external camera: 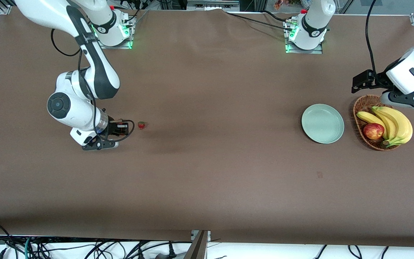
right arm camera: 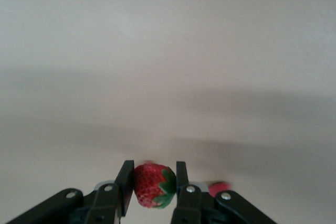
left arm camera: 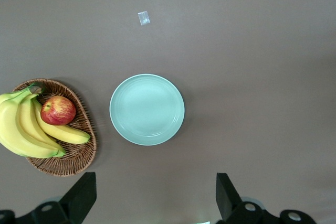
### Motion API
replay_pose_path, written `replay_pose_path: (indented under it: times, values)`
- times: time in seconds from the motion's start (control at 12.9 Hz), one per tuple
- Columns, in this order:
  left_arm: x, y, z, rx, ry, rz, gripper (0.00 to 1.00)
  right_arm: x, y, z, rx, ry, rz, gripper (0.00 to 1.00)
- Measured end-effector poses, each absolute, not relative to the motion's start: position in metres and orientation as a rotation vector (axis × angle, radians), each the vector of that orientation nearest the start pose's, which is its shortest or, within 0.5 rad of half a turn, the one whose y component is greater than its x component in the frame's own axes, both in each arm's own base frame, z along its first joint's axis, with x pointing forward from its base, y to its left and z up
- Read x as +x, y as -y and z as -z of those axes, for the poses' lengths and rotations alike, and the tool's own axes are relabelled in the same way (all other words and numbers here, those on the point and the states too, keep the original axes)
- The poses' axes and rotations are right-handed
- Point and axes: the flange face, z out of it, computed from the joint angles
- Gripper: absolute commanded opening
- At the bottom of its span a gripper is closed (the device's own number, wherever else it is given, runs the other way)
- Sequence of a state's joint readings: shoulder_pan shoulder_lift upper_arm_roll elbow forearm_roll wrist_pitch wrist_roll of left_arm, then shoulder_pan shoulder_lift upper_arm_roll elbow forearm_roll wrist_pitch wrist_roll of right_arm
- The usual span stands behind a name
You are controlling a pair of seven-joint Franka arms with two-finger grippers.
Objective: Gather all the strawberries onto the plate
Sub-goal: 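Carry the strawberry with the right gripper toward the left arm, then set the strawberry on the table and draw the right gripper back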
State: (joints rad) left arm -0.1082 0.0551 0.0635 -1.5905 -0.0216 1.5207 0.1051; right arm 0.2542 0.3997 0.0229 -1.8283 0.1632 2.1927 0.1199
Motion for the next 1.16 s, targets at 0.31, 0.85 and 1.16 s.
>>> replay_pose_path:
  times: [0.31,0.85,1.16]
  values:
    - [0.562,0.028,-0.580,-3.149,-0.235,-0.196,1.00,0.600,-0.332,-0.321,-2.898,-0.172,-0.118,0.15]
    - [0.563,0.028,-0.580,-3.149,-0.233,-0.192,1.00,0.511,-0.591,-0.242,-2.544,-0.627,0.104,0.27]
    - [0.564,0.028,-0.579,-3.149,-0.233,-0.191,1.00,0.447,-0.641,-0.191,-2.421,-0.672,0.169,1.00]
